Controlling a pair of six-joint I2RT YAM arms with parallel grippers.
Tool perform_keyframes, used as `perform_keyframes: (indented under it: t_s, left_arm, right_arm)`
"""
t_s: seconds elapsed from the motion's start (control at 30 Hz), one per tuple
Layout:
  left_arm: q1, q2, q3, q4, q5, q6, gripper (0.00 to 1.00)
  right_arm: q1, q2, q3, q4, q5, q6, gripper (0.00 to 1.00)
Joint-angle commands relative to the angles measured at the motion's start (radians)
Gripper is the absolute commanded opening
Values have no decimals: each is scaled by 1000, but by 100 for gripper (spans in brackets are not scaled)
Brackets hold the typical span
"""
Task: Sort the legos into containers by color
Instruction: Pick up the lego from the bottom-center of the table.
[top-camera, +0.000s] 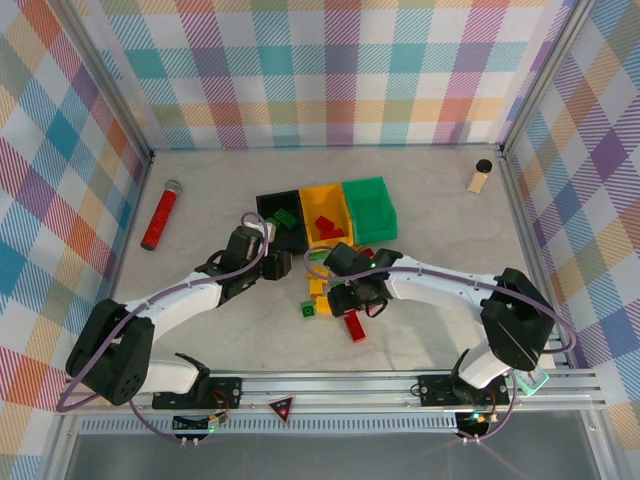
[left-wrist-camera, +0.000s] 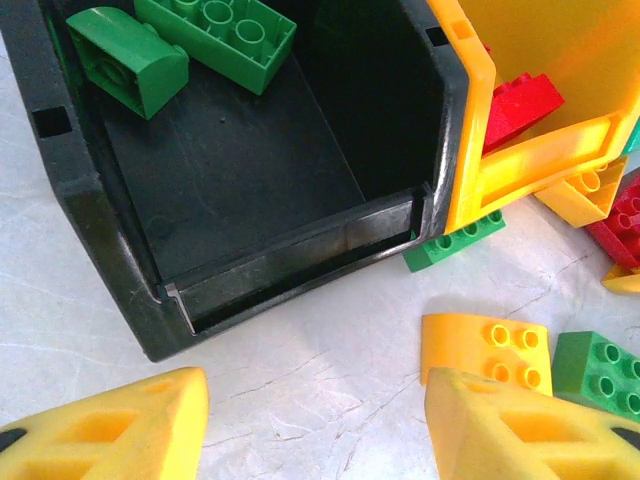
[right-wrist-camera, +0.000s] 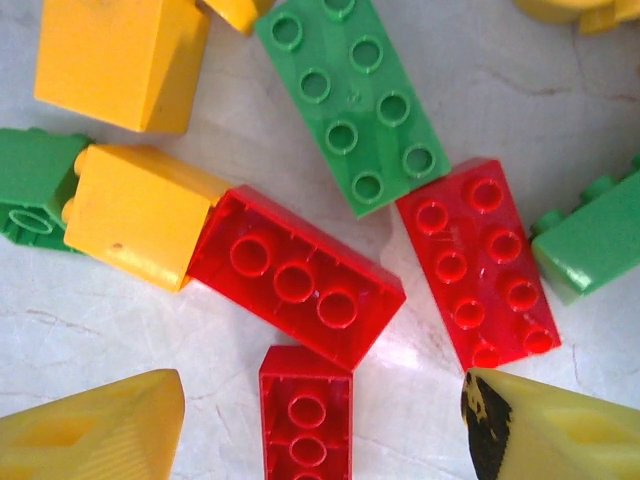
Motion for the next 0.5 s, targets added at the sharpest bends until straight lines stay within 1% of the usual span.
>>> perform_keyframes:
  t_s: [0.0,0.2,0.47]
  left_arm:
    - [-1,-3,13,25,20,-16,59]
    - [-1,-5,13,24,20,-14,59]
    - [-1,-7,13,25,21,-13,59]
  right_arm:
    - [26,-33,-32,-54,-21,61,73]
    - [62,-35,-87,-54,-42,114,73]
    - [101,5,-101,-20,-60,151,72]
